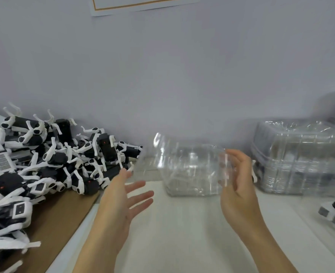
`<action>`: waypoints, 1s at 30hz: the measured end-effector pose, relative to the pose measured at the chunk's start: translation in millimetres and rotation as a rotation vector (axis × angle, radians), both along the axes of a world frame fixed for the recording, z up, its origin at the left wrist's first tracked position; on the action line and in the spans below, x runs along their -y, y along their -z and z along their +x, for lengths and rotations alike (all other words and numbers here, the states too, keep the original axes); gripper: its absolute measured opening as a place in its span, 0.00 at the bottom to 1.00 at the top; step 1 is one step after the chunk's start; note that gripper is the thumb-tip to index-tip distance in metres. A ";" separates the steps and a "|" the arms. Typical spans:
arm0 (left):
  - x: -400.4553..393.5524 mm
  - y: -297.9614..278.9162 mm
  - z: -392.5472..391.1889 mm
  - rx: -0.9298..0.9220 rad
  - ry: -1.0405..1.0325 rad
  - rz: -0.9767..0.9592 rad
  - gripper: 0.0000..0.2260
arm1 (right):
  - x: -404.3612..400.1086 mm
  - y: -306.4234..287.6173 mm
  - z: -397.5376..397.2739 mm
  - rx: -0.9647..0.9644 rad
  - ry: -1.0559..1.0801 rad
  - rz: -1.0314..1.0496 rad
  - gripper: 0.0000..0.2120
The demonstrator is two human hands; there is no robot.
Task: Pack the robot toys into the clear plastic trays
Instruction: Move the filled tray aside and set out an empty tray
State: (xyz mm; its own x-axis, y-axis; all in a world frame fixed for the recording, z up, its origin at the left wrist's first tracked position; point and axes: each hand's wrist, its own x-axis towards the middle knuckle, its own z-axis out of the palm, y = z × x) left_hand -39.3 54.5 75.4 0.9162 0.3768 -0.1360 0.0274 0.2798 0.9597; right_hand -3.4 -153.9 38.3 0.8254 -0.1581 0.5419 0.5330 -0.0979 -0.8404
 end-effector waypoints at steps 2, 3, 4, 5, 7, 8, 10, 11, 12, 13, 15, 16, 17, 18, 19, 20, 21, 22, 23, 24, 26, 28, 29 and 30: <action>-6.5 -7.3 -2.2 0.031 0.037 -0.046 0.25 | -8.6 1.7 -1.9 0.081 -0.031 -0.178 0.18; -10.9 -10.8 -4.6 0.014 0.070 -0.019 0.31 | -12.1 2.4 -2.8 0.122 -0.042 -0.256 0.19; -15.1 -13.5 -7.8 -0.018 0.091 0.024 0.37 | -14.7 2.3 -4.2 0.161 -0.050 -0.324 0.22; -19.4 -14.7 -10.6 -0.057 0.093 0.063 0.40 | -17.0 1.8 -6.0 0.197 -0.055 -0.383 0.24; -29.1 -11.5 -13.2 -0.127 0.070 0.108 0.41 | -20.2 0.4 -8.7 0.239 -0.065 -0.485 0.29; -33.3 -9.4 -13.7 -0.152 0.063 0.119 0.39 | -22.2 -0.3 -9.9 0.237 -0.073 -0.524 0.31; -38.7 -5.8 -13.7 -0.155 0.051 0.101 0.30 | -26.7 -0.2 -12.6 0.210 -0.096 -0.579 0.34; -40.6 -3.6 -12.7 -0.124 0.049 0.074 0.25 | -28.5 0.3 -13.8 0.192 -0.110 -0.605 0.36; -42.1 -0.9 -11.1 -0.075 0.040 0.044 0.21 | -29.5 0.4 -15.0 0.167 -0.125 -0.630 0.38; -42.8 1.8 -8.8 -0.013 0.026 0.018 0.19 | -29.1 0.4 -15.7 0.131 -0.148 -0.642 0.41; -42.4 5.8 -4.9 0.139 -0.021 0.000 0.18 | -23.5 -0.3 -15.3 0.019 -0.211 -0.593 0.48; -41.3 6.1 -3.9 0.217 -0.049 -0.001 0.20 | -19.2 -2.0 -14.4 -0.044 -0.244 -0.521 0.50; -40.0 5.5 -2.5 0.286 -0.071 0.000 0.21 | -14.6 -4.7 -13.5 -0.112 -0.285 -0.408 0.48; -39.1 5.1 -1.5 0.340 -0.068 0.007 0.24 | -10.2 -8.4 -12.7 -0.180 -0.333 -0.255 0.45; -37.7 5.0 -0.6 0.383 -0.040 0.029 0.26 | -6.1 -12.4 -12.1 -0.250 -0.392 -0.067 0.40; -35.8 5.5 -0.1 0.411 -0.001 0.069 0.28 | -1.9 -15.9 -11.4 -0.315 -0.461 0.112 0.36; -34.0 6.8 0.6 0.422 0.047 0.127 0.28 | 1.5 -18.3 -10.5 -0.360 -0.524 0.245 0.34; -31.4 8.4 0.9 0.419 0.102 0.197 0.27 | 3.9 -20.7 -10.3 -0.388 -0.549 0.306 0.33; -28.8 10.4 1.2 0.409 0.163 0.264 0.26 | 4.9 -22.4 -10.0 -0.410 -0.535 0.314 0.33; -26.5 12.6 1.6 0.393 0.226 0.315 0.26 | 5.1 -23.6 -9.9 -0.427 -0.490 0.302 0.33; -23.5 16.8 1.7 0.321 0.317 0.368 0.28 | 8.4 -25.1 -8.2 -0.493 -0.350 0.232 0.33; -22.7 21.7 2.3 0.198 0.319 0.399 0.30 | 18.6 -26.9 -7.8 -0.575 -0.237 0.086 0.26; -22.6 23.7 2.7 0.136 0.315 0.414 0.30 | 26.0 -28.2 -8.2 -0.619 -0.211 0.021 0.23; -22.7 25.6 2.9 0.084 0.317 0.420 0.29 | 34.2 -29.5 -8.9 -0.659 -0.199 -0.026 0.19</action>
State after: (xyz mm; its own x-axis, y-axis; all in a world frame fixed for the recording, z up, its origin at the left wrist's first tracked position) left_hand -36.4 77.2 49.8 0.9953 0.0855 0.0458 -0.0337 -0.1384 0.9898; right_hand -12.3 -188.1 67.8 0.9960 0.0369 -0.0817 -0.0787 -0.0759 -0.9940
